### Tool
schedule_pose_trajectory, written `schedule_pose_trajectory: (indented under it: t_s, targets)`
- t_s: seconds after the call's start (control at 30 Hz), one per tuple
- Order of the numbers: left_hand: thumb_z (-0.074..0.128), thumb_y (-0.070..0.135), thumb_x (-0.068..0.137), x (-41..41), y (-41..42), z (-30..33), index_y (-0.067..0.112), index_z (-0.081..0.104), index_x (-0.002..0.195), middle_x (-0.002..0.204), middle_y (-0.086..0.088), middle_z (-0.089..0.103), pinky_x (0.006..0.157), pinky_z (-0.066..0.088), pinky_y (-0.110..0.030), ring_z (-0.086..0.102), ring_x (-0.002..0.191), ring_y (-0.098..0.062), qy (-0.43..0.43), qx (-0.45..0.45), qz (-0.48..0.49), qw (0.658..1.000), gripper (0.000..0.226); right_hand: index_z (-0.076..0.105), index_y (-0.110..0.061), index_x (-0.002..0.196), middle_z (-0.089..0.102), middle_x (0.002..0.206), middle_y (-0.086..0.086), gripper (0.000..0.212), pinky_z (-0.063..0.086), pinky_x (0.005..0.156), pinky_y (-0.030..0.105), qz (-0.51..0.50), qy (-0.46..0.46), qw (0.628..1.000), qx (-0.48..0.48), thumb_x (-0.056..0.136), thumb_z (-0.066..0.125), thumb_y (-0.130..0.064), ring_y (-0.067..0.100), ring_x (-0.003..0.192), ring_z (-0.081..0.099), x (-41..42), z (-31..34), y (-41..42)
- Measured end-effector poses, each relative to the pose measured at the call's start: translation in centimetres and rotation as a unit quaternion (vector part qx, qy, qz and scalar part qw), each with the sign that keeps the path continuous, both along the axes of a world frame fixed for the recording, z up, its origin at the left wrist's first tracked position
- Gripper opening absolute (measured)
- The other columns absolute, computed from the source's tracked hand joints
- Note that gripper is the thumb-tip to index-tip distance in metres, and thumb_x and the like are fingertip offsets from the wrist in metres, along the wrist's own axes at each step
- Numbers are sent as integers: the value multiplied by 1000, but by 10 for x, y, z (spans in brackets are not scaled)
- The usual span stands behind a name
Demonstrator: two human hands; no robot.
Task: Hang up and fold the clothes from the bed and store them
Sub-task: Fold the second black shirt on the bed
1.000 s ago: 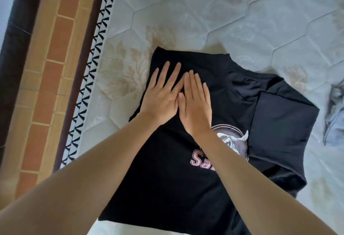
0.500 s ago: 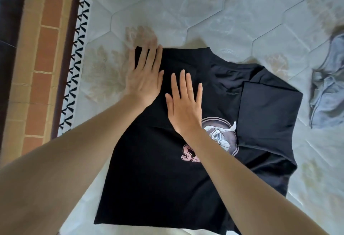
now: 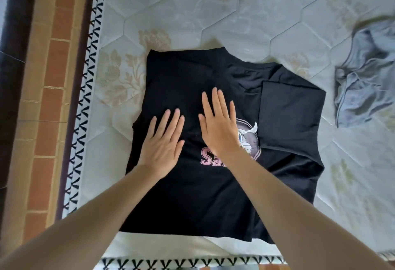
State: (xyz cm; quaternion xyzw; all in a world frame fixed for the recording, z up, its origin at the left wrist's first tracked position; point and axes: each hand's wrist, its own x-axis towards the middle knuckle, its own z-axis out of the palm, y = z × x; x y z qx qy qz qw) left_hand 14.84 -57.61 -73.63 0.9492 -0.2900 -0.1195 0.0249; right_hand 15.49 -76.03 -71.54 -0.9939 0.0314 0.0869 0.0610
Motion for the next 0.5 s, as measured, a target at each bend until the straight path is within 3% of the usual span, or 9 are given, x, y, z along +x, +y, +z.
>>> schedule_pose_trajectory:
  t_s: [0.17, 0.37, 0.5]
  targets:
    - [17, 44, 99, -81, -19, 19, 10, 21, 154, 162, -11, 15, 118, 20, -52, 19, 148, -30, 48, 0, -35, 998, 64, 32, -9, 152, 28, 158, 19, 57, 32, 115, 52, 44, 53, 997, -23, 103, 23, -36, 30, 148, 24, -94, 14, -16]
    - [25, 66, 89, -162, -32, 27, 12, 36, 149, 159, -13, 26, 114, 28, -53, 24, 146, -31, 104, 33, -139, 984, 82, 39, -7, 149, 34, 155, 21, 59, 36, 112, 53, 73, 68, 995, -7, 101, 32, -41, 33, 144, 33, -195, 24, -34]
    - [53, 72, 79, -191, -26, 21, 10, 35, 148, 158, -15, 28, 111, 32, -57, 25, 144, -35, 93, 49, -154, 982, 95, 41, -7, 148, 37, 154, 20, 64, 38, 111, 51, 96, 100, 990, 6, 97, 35, -45, 33, 142, 37, -246, 23, -48]
